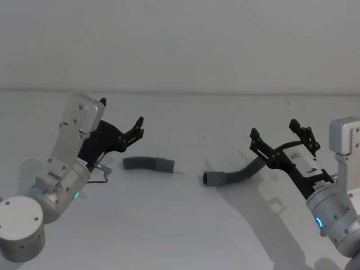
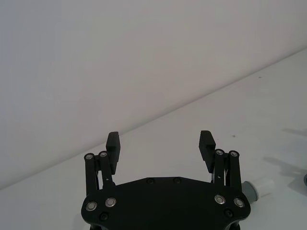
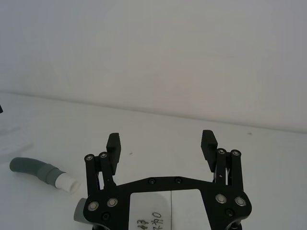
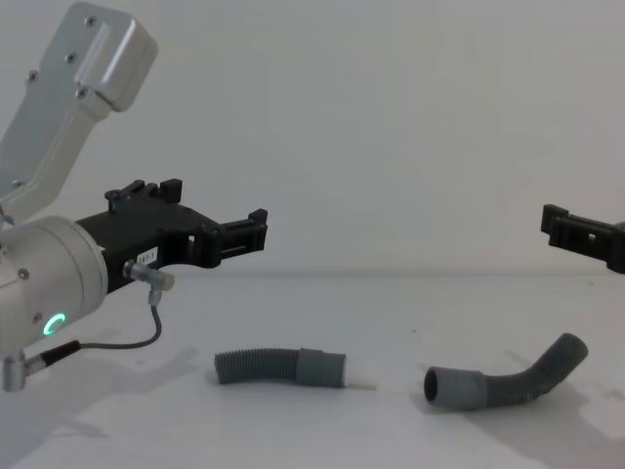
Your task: Use both hands to pick up one end of the pipe from the table, align the ends, and insert them.
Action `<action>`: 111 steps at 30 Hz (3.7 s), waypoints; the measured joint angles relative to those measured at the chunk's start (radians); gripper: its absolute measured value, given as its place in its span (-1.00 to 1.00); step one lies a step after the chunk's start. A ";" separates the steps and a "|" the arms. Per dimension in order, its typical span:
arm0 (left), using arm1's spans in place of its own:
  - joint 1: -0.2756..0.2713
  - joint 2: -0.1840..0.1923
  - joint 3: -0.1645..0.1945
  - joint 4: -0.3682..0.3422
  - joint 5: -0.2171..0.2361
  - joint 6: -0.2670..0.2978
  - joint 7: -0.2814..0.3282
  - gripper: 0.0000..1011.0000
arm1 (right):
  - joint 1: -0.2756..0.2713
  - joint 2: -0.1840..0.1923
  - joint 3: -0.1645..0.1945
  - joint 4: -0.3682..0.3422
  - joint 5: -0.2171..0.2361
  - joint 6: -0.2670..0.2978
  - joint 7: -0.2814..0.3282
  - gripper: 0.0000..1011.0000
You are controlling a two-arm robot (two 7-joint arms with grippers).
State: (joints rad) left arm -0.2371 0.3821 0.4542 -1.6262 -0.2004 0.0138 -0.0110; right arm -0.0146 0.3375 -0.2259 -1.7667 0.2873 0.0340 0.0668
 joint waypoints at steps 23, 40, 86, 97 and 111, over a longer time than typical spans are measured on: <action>0.000 0.000 0.000 0.000 0.000 0.000 0.000 0.98 | 0.000 0.000 0.000 0.000 0.000 0.000 0.000 0.98; 0.000 0.000 0.000 0.000 0.000 0.000 0.000 0.98 | 0.000 0.000 0.000 0.000 0.000 0.000 0.000 0.98; -0.172 -0.024 0.059 0.195 -0.018 -0.099 -0.246 0.98 | 0.135 0.107 -0.061 0.143 -0.082 -0.030 0.194 0.98; -0.277 -0.029 0.093 0.319 -0.043 -0.160 -0.436 0.98 | 0.245 0.171 -0.120 0.257 -0.115 -0.053 0.374 0.98; -0.434 -0.004 0.152 0.464 -0.070 -0.167 -0.709 0.98 | 0.443 0.235 -0.228 0.450 -0.155 -0.080 0.645 0.98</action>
State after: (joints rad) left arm -0.6711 0.3776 0.6060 -1.1619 -0.2706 -0.1535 -0.7199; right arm 0.4287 0.5729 -0.4536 -1.3167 0.1321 -0.0464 0.7117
